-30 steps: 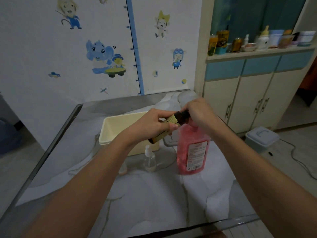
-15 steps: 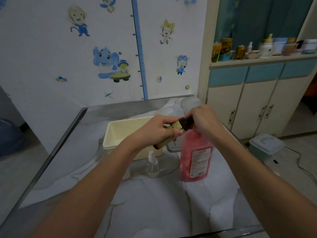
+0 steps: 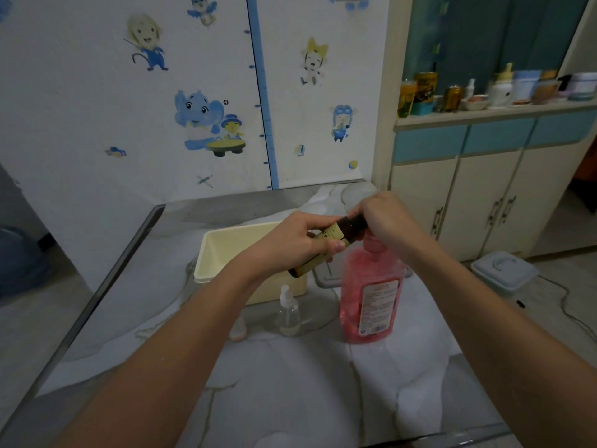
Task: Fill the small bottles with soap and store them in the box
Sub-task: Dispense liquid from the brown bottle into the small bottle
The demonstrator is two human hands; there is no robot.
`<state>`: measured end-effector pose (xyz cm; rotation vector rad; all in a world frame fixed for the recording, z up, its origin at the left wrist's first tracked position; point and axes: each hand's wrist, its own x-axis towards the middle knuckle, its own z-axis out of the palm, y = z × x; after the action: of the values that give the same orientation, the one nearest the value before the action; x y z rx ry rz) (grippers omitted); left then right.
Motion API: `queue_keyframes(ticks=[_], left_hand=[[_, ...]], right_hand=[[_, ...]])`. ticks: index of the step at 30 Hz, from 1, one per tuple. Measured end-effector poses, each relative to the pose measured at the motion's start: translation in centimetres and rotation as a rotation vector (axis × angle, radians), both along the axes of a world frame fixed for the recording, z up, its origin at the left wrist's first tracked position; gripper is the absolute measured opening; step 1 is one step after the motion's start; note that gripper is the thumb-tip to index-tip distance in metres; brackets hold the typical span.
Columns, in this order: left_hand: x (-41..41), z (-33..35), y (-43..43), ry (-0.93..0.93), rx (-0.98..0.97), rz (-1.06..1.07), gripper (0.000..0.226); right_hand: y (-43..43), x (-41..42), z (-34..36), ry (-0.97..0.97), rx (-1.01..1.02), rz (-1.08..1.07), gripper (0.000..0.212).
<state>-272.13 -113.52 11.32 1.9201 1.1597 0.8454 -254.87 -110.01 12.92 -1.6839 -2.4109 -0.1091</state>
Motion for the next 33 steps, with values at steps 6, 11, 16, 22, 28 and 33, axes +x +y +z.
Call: queue_keyframes(ticks=[6,11,16,22,28,33], left_hand=[[0.0,-1.0,0.0,-0.015,-0.025,-0.010,0.037],[0.0,-0.1,-0.2,-0.009,-0.013,-0.020,0.037],[-0.1,0.2,-0.1,-0.002,0.010,-0.015,0.038],[0.0,-0.9,0.0,0.001,-0.015,-0.012,0.038],[0.0,-0.4,-0.4,0.024,-0.017,-0.013,0.038],[0.0,0.5,-0.3,0.021,-0.005,-0.017,0.038]], right_hand=[[-0.2,-0.1,-0.9,0.064,-0.033,-0.019,0.038],[-0.5,-0.2,0.3,-0.011,-0.041,0.001,0.033],[-0.6,-0.1,0.7,0.141,-0.078,-0.028,0.027],[-0.2,-0.1,-1.0,0.056,-0.024,-0.050,0.036],[-0.5,-0.2,-0.6,0.062,-0.020,-0.038,0.040],[-0.6,0.0,0.2,0.181,-0.017,-0.012,0.039]])
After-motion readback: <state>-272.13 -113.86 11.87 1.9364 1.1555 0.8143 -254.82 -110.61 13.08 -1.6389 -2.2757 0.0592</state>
